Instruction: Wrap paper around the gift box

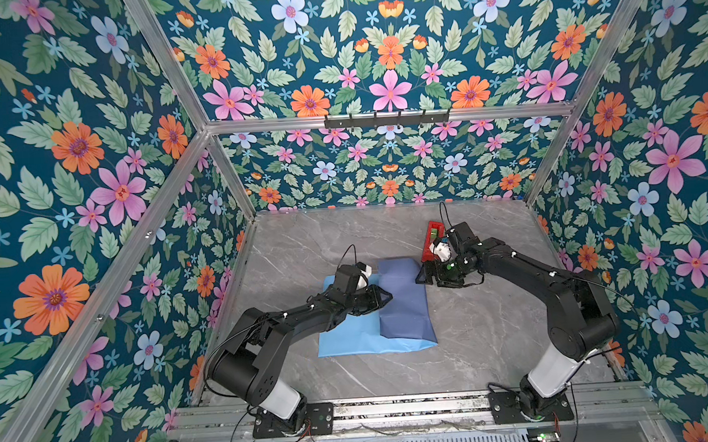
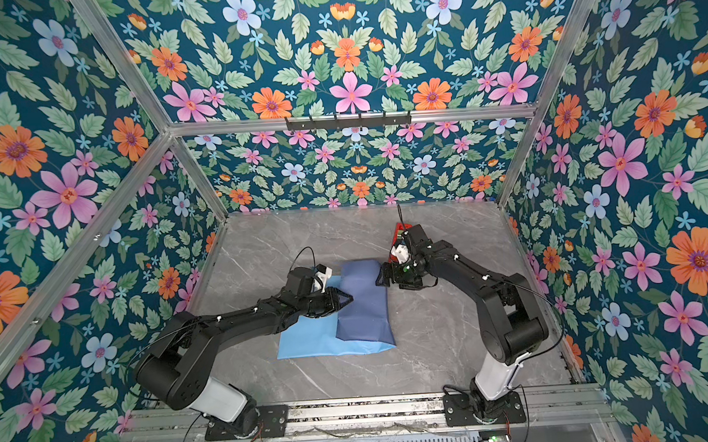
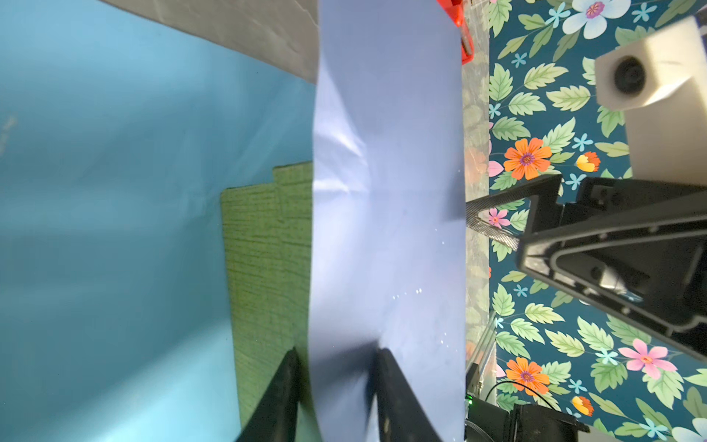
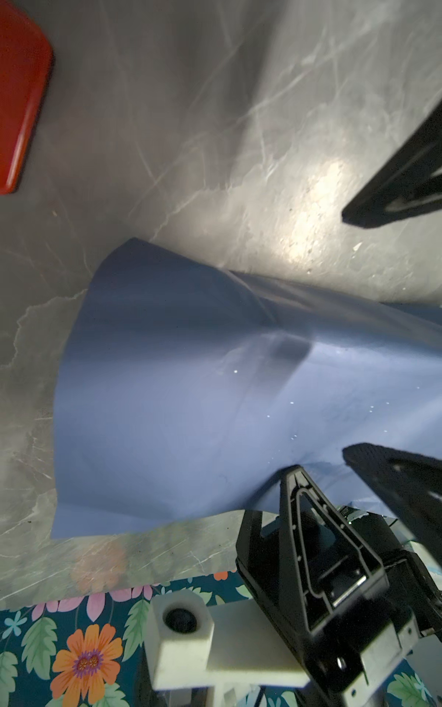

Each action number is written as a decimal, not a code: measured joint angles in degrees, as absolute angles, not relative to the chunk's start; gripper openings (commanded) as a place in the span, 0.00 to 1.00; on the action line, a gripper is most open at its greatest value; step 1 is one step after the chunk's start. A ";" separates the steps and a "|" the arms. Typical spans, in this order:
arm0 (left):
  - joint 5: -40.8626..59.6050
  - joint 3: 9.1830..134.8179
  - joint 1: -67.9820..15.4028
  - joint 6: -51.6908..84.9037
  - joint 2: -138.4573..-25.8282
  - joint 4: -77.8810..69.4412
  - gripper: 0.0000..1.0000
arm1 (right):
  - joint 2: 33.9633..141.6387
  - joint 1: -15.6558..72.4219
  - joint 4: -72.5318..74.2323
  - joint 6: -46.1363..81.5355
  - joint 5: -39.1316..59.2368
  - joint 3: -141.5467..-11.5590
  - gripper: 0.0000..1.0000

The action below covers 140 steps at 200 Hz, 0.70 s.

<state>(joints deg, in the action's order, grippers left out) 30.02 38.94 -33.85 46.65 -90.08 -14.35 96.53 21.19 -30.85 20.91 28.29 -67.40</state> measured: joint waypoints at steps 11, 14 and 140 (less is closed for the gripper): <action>29.87 38.96 -34.04 47.22 -90.17 -14.52 0.31 | 95.68 21.12 -30.35 21.17 28.34 -66.08 0.91; 29.82 38.92 -34.06 47.29 -90.17 -14.59 0.30 | 95.31 21.19 -30.13 21.37 28.40 -65.60 0.91; 28.84 36.73 -34.17 48.23 -89.23 -17.63 0.32 | 99.04 21.17 -24.91 27.44 32.16 -61.63 0.86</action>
<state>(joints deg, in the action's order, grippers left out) 28.84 36.73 -34.17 48.23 -89.23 -17.63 99.04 21.17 -24.91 27.44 32.16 -61.63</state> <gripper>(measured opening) 0.320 0.866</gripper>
